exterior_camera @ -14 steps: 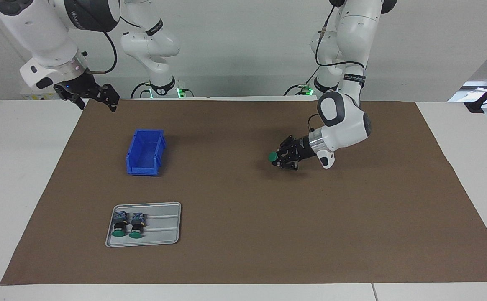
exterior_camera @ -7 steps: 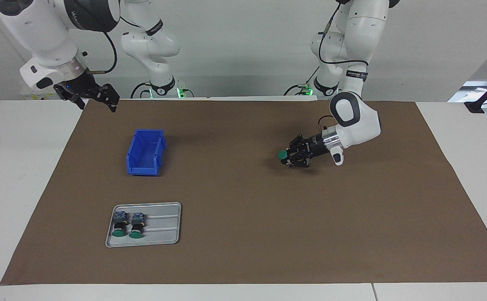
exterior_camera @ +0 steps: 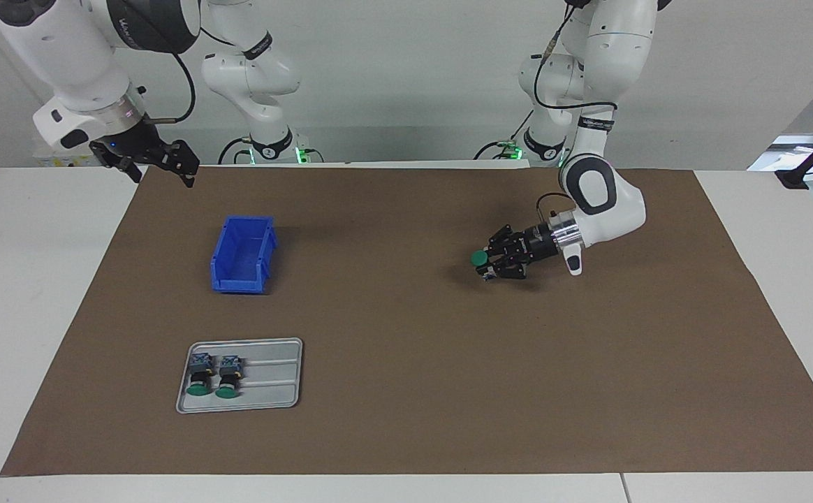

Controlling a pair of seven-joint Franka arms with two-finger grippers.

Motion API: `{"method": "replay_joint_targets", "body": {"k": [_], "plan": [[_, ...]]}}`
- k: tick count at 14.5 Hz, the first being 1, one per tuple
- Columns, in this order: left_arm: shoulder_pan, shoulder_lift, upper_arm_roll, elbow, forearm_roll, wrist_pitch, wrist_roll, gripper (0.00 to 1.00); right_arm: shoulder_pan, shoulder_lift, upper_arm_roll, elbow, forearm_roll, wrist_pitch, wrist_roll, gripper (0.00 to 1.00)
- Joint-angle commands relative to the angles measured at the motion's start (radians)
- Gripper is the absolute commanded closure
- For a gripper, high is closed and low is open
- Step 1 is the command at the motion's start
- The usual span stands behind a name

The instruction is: Place and press button with both arms

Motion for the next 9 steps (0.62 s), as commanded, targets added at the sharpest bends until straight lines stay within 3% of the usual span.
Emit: {"method": "replay_joint_targets", "body": {"k": [1, 9], "plan": [[0.010, -0.056, -0.003, -0.071, -0.089, -0.024, 0.056, 0.93, -0.003, -0.017, 0.001, -0.017, -0.009, 0.005, -0.022, 0.01], [-0.007, -0.036, -0.005, -0.117, -0.236, -0.033, 0.138, 0.93, -0.003, -0.017, 0.001, -0.017, -0.009, 0.005, -0.022, 0.01]]}}
